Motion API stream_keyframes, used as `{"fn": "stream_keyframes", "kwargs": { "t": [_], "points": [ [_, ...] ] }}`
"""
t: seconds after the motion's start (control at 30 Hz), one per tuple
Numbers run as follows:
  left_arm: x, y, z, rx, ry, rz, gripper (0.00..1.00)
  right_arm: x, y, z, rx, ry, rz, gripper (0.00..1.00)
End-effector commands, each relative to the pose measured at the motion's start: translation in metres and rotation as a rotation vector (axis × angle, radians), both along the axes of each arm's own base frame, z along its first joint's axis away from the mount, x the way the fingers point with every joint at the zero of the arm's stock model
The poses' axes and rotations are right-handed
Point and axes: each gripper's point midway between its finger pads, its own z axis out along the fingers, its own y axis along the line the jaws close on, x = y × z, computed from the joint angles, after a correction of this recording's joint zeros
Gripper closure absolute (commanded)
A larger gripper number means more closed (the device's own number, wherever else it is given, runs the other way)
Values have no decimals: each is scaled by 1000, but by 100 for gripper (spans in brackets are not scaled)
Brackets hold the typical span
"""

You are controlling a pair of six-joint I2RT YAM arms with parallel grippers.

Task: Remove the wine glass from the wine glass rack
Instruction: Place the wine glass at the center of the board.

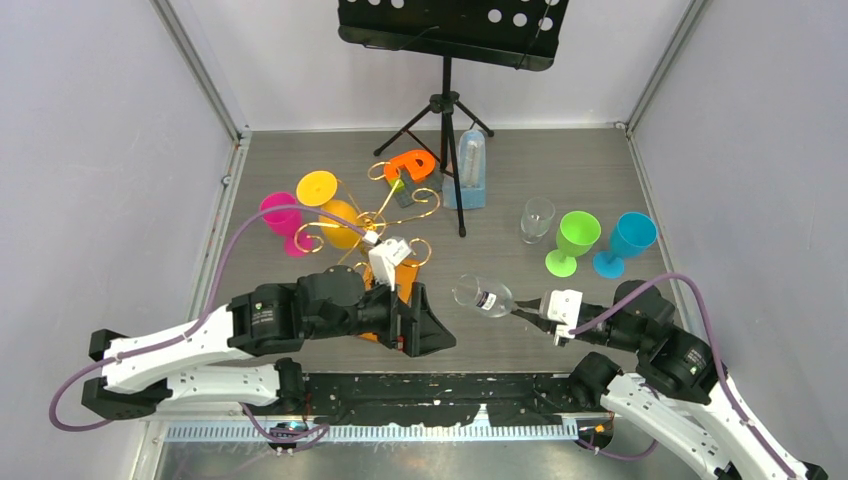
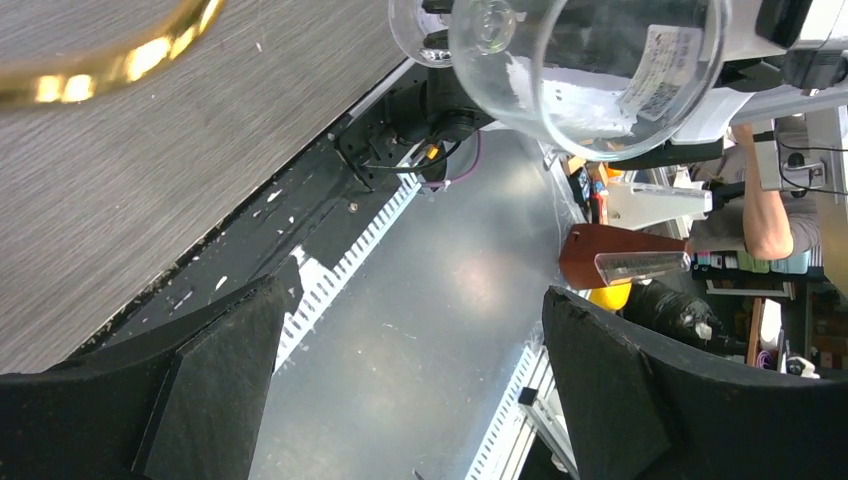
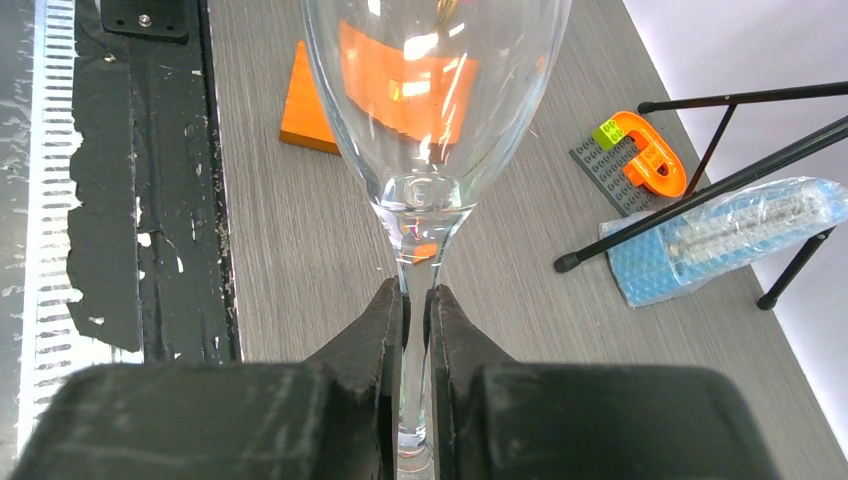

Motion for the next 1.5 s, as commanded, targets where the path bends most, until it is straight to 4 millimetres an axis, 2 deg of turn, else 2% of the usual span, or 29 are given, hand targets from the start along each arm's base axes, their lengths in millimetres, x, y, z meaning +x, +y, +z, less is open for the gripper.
{"fn": "stream_keyframes", "kwargs": {
  "t": [0.0,0.17,0.33,0.57,0.73,0.9,1.27,1.47],
  "points": [
    [-3,-14,34,-83,-22,-42,4,4,-1,18,45,-71,-14,94],
    [-3,-22,45,-65,-51,-64,4,3,-3,15,44,-66,-25,94],
    [-10,-31,66,-60,-71,-123,4,-1,-9,21,56,-96,-27,94],
    [-3,-28,90,-35,-90,-82,4,-9,-16,17,20,-131,-3,94],
    [7,-17,87,0,-73,3,4,-16,-19,26,43,-187,25,94],
    [11,-10,80,0,-55,52,6,-22,-14,36,81,-187,59,94],
    [17,-11,72,23,-59,84,7,-25,1,63,170,-180,113,94],
    [21,-10,73,36,-71,98,7,-24,4,67,174,-176,122,94]
  ]
}}
